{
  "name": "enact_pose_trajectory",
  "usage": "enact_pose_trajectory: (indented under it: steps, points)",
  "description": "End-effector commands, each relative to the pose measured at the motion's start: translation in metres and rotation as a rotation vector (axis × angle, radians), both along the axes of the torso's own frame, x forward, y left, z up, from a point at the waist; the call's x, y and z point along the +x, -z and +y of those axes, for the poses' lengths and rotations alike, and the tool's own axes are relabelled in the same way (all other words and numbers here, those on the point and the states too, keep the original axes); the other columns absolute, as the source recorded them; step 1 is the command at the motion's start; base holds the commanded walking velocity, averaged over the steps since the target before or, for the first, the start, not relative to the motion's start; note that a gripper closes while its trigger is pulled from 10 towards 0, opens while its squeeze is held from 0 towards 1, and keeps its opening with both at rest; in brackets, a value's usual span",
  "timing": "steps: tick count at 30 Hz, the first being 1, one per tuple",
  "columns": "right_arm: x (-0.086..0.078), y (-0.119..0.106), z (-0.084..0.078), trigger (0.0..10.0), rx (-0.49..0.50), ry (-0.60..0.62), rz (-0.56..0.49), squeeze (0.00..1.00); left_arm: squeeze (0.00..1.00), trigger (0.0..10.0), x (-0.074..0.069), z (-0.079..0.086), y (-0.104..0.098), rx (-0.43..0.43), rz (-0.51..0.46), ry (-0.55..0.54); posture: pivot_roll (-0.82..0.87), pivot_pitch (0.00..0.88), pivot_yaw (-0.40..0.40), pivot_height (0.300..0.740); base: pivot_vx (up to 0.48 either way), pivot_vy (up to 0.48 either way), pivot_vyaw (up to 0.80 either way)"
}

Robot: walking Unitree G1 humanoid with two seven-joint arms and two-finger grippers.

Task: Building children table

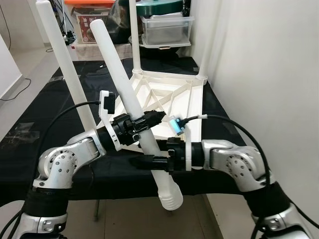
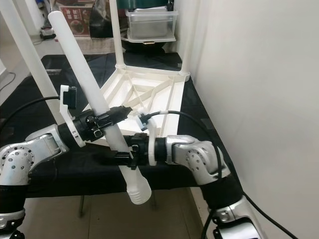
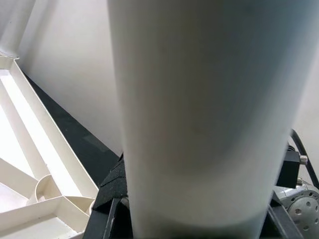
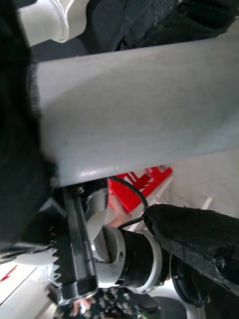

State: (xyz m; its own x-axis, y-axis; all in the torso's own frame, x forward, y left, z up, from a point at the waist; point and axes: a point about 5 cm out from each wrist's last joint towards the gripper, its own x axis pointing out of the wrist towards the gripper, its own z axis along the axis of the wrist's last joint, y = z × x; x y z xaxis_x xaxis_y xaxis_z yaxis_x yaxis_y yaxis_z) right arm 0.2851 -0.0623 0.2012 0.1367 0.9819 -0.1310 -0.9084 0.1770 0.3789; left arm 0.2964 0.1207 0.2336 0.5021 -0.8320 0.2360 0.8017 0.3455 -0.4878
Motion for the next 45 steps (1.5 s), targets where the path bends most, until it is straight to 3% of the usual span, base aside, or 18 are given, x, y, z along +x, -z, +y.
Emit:
enact_pose_trajectory:
  steps: [1,4,5,6,18,22,23,24,35,37,38,39,41,42,45]
  points:
    - [-0.005,0.000,0.010,10.0,-0.020,-0.042,0.001,0.00,0.00,10.0,-0.005,-0.009,-0.001,-0.014,-0.009,0.060,-0.01,0.000,-0.037,0.740,0.000,0.000,0.00]
    - [-0.011,0.007,0.019,10.0,-0.058,-0.073,0.012,0.00,0.00,10.0,-0.005,-0.015,-0.001,-0.010,-0.010,0.080,-0.01,0.000,-0.041,0.740,0.000,0.000,0.00]
    - [-0.014,0.011,0.023,7.1,-0.080,-0.082,0.015,0.00,0.00,10.0,-0.004,-0.018,-0.002,-0.011,-0.012,0.087,-0.01,0.000,-0.043,0.740,0.000,0.000,0.00]
    - [-0.015,0.015,0.025,0.0,-0.095,-0.080,0.022,0.00,0.00,10.0,-0.004,-0.020,-0.003,-0.013,-0.015,0.092,-0.01,0.000,-0.043,0.740,0.000,0.000,0.00]
    - [-0.013,0.023,0.029,0.0,-0.149,-0.043,0.016,0.00,0.00,10.0,-0.002,-0.024,-0.003,-0.015,-0.015,0.103,-0.02,0.000,-0.042,0.740,0.000,0.000,0.00]
    - [-0.011,0.025,0.029,0.0,-0.158,-0.014,0.010,0.00,0.00,10.0,0.002,-0.028,-0.001,0.035,-0.040,0.059,-0.02,0.000,-0.042,0.740,0.000,0.000,0.00]
    - [-0.012,0.024,0.029,0.0,-0.156,-0.014,0.010,0.00,0.75,10.0,0.005,-0.028,0.002,0.059,-0.040,0.035,-0.02,0.000,-0.040,0.740,0.000,0.000,0.00]
    - [-0.012,0.024,0.028,0.0,-0.157,-0.015,0.008,0.00,1.00,10.0,0.006,-0.027,0.004,0.069,-0.045,0.018,-0.02,0.000,-0.040,0.740,0.000,0.000,0.00]
    - [-0.008,0.021,0.020,0.0,-0.141,0.019,0.006,0.00,1.00,10.0,0.004,-0.012,-0.004,0.075,-0.085,-0.029,-0.02,0.000,-0.047,0.740,0.000,0.000,0.00]
    - [-0.003,0.019,0.016,0.0,-0.128,0.053,0.005,0.00,1.00,10.0,-0.003,-0.005,-0.009,0.064,-0.103,-0.026,-0.02,0.000,-0.047,0.740,0.000,0.000,0.00]
    - [0.003,0.017,0.009,0.0,-0.115,0.099,0.002,0.00,1.00,10.0,-0.014,0.002,-0.012,0.046,-0.120,-0.015,-0.02,0.000,-0.046,0.740,0.000,0.000,0.00]
    - [0.003,0.017,0.009,0.0,-0.115,0.099,0.002,0.00,1.00,10.0,-0.014,0.002,-0.012,0.046,-0.120,-0.015,-0.02,0.000,-0.046,0.740,0.000,0.000,0.00]
    - [0.017,0.015,-0.006,0.0,-0.102,0.218,-0.006,0.00,1.00,10.0,-0.032,0.011,-0.019,-0.006,-0.154,-0.013,-0.01,0.000,-0.049,0.740,0.000,0.000,0.00]
    - [0.017,0.015,-0.006,0.0,-0.102,0.218,-0.006,0.00,1.00,10.0,-0.032,0.011,-0.019,-0.006,-0.154,-0.013,-0.01,0.000,-0.049,0.740,0.000,0.000,0.00]
    - [0.039,0.006,-0.024,0.0,-0.045,0.413,-0.028,0.00,1.00,10.0,-0.044,0.019,-0.025,-0.072,-0.180,-0.069,0.00,0.000,-0.053,0.740,0.000,0.000,0.00]
